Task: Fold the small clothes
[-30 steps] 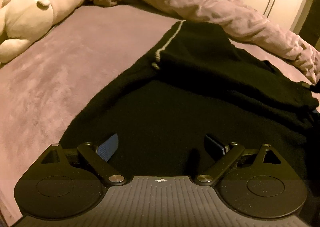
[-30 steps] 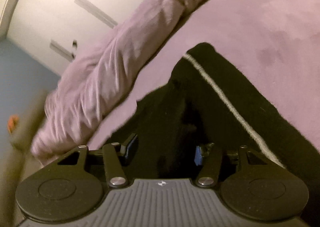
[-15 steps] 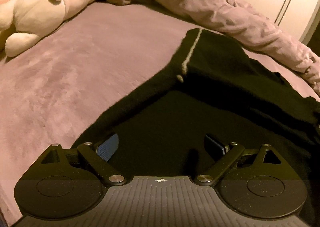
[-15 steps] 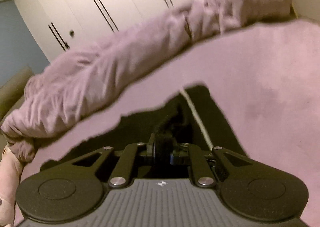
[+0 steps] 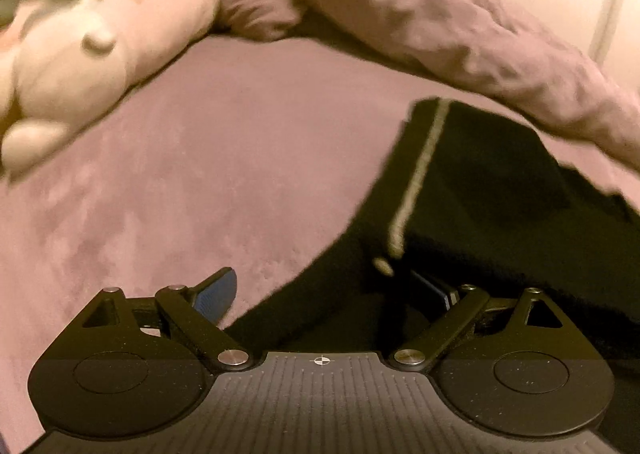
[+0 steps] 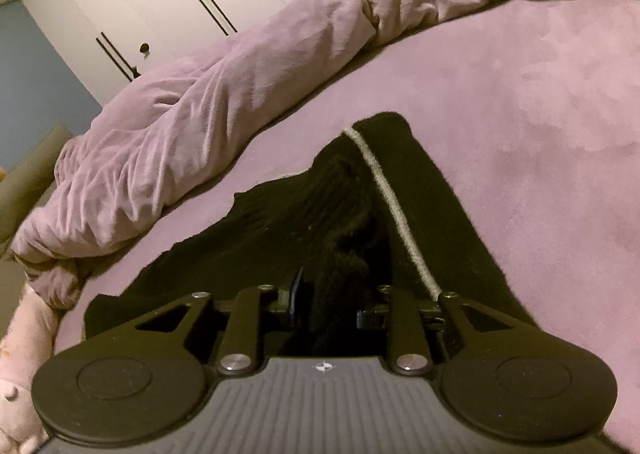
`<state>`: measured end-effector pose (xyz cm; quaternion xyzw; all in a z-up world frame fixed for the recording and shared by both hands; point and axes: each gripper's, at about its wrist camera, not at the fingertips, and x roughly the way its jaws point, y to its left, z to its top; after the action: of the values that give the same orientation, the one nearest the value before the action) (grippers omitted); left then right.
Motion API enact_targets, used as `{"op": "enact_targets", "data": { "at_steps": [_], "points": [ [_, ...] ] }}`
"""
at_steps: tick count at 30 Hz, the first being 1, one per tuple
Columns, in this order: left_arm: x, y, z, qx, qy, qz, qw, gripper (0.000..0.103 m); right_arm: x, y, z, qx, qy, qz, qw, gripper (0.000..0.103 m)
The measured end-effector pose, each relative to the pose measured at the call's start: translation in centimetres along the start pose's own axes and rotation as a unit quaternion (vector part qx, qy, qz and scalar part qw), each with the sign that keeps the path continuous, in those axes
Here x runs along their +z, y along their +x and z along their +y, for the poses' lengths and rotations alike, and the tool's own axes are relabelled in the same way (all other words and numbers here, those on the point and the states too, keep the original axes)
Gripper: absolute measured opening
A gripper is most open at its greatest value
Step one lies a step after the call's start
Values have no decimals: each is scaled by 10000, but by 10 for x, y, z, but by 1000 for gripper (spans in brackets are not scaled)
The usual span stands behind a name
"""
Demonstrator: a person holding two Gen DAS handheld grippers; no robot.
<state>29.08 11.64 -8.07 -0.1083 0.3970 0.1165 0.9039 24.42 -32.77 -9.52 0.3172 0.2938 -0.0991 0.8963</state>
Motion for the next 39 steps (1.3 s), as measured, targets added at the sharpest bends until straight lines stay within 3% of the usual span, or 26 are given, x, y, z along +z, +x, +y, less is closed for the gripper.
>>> {"op": "enact_targets", "data": {
  "at_steps": [3,6,9,17,27,31,33,39],
  "points": [
    [-2,21,1,312,89,255,9992,97,0,6,-1,-134,-163,36,9998,23],
    [-1,27,-1,488,362,35,9981,98,1,9,1,-210,-367,116,9990,23],
    [6,31,8,461,97,128,9988,98,6,1,4,-166,-432,235,9987,24],
    [7,30,11,390,223,157,9989,101,-5,-43,-7,13,-451,241,9987,25],
    [-26,-12,25,65,444,162,9989,100,-15,-50,-8,374,-163,552,9976,29],
    [-42,-23,28,33,769,180,9969,100,-30,-35,3,5,-721,879,9935,26],
    [-45,-33,32,-64,781,311,9964,100,-34,-46,8,-163,-857,780,9931,25],
    [-68,-74,35,-142,942,453,9944,100,-65,-112,22,-84,-1229,703,9899,30]
  ]
}}
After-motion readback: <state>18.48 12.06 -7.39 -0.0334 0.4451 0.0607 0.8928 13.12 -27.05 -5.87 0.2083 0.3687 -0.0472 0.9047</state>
